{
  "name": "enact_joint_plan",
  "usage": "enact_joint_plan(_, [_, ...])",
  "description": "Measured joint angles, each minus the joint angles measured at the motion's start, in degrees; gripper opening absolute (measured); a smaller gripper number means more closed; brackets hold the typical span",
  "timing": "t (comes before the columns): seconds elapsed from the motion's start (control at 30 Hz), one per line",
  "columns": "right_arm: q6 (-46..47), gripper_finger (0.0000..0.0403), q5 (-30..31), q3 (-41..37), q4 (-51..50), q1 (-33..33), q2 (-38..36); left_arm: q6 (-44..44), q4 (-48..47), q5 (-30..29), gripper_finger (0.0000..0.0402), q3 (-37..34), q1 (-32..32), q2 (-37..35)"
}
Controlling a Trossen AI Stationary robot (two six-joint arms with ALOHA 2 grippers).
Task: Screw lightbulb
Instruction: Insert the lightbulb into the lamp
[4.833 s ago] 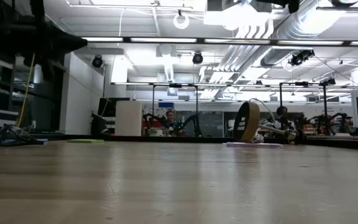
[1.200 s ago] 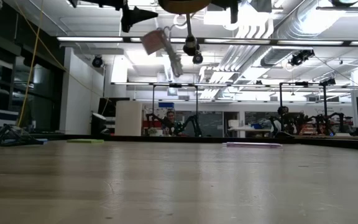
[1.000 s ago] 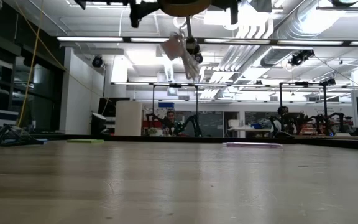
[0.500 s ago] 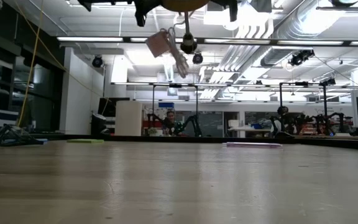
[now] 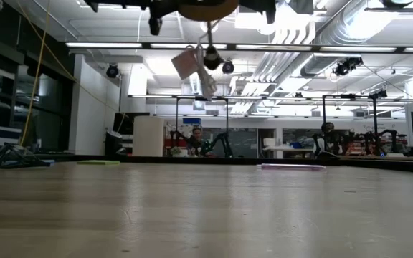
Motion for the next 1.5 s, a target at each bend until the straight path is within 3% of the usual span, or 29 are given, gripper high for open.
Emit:
enact_joint_plan(0.17, [-0.57,0.0294,-0.55,0.0,-7.69,0.02,-2.71,7.35,-8.67,-0.79,0.0118,0.0,2.46,-4.36])
enact_joint_plan(0.3, [-3.29,0.0296,-0.27,-0.02,-12.87,-0.04,-3.85,18.62,-19.1,-1.9,0.0118,0.09,2.94,-7.08])
enact_joint_plan(0.43, [-5.5,0.0296,-0.18,-0.03,-13.21,-0.09,-3.73,29.69,-31.21,-7.68,0.0118,0.07,1.08,-7.25])
enact_joint_plan(0.53, [-7.2,0.0297,-0.14,-0.04,-13.41,-0.09,-2.64,36.34,-35.31,-14.09,0.0118,0.07,-1.63,-6.52])
enact_joint_plan(0.83, [-12.96,0.0297,-0.12,-0.11,-9.89,0.22,3.22,47.63,-31.64,-28.07,0.0118,0.07,-10.21,-3.22])
enact_joint_plan(1.1, [-24.25,0.0298,0.75,7.1,-11.03,2.1,11.7,47.81,-26.78,-27.6,0.0118,0.09,-12.88,0.24])
enact_joint_plan(1.33, [-31.09,0.0298,1.26,18.04,-25.94,2.99,17.65,46.05,-25.72,-29.19,0.0118,0.09,-12.67,0.84])
enact_joint_plan(1.5, [-31.95,0.0298,6.54,22.84,-32.05,2.72,21.8,45.82,-24.78,-28.91,0.0118,0.09,-12.81,0.7])
